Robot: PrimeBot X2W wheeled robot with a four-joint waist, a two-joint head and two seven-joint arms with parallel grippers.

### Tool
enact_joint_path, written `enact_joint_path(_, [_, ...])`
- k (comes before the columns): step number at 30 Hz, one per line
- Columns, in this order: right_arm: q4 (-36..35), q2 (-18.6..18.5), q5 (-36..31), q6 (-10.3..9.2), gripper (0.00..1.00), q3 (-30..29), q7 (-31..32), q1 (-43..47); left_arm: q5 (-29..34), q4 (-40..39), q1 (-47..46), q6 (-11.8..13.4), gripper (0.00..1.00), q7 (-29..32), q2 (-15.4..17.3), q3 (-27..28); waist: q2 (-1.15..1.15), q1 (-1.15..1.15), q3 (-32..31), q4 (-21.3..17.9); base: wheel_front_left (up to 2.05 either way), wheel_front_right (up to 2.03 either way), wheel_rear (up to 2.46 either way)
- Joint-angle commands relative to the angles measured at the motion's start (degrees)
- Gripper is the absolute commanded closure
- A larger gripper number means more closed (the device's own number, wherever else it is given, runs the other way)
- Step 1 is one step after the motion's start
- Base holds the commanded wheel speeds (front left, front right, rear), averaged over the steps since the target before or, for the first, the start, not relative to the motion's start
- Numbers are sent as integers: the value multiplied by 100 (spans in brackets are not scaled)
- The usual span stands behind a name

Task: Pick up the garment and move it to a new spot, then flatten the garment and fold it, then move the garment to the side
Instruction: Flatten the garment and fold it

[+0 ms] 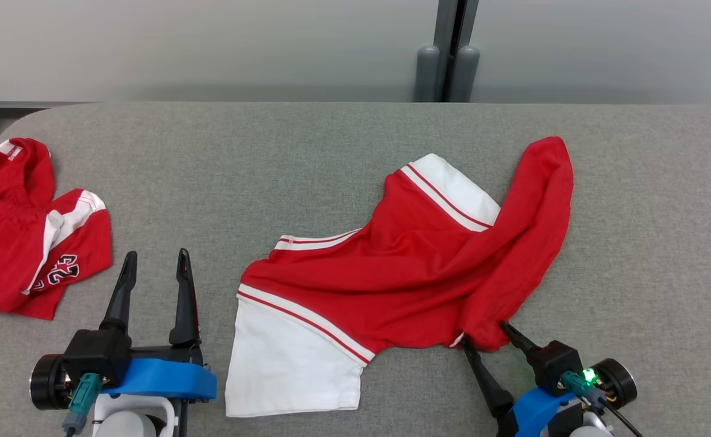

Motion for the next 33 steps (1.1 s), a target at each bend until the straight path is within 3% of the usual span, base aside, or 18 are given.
enact_joint_path(1, [87,22,15,1,0,2,-65,-126,-21,-13,-62,19,0,-27,-4,-22,0,0,9,9,0,0,0])
enact_joint_path(6, [517,101,-22,1,0,-35,-235,-383,-16,-9,-97,33,0,-27,-5,-37,0,0,33,22,0,0,0])
enact_joint_path(7, [578,125,-9,1,36,-40,-257,-437,-16,-9,-98,37,0,-27,-5,-40,0,0,34,21,0,0,0])
enact_joint_path(8, [596,149,31,1,91,-67,-303,-485,-16,-10,-97,41,0,-27,-5,-44,0,0,33,19,0,0,0])
enact_joint_path(9, [621,165,46,1,100,-77,-324,-518,-16,-10,-93,43,0,-27,-5,-43,0,0,28,15,0,0,0])
enact_joint_path(14, [543,173,104,1,100,-344,-386,-448,-31,-4,-9,73,0,-27,-5,-51,0,0,-45,-38,0,0,0])
enact_joint_path(21, [-352,191,387,1,100,-1081,-389,169,-104,37,122,96,0,-27,-5,-87,0,0,-195,-228,0,0,0])
enact_joint_path(33, [-1059,-134,-81,1,100,-2263,-387,951,-150,7,50,120,0,-27,-5,-145,0,0,-73,-508,0,0,0])
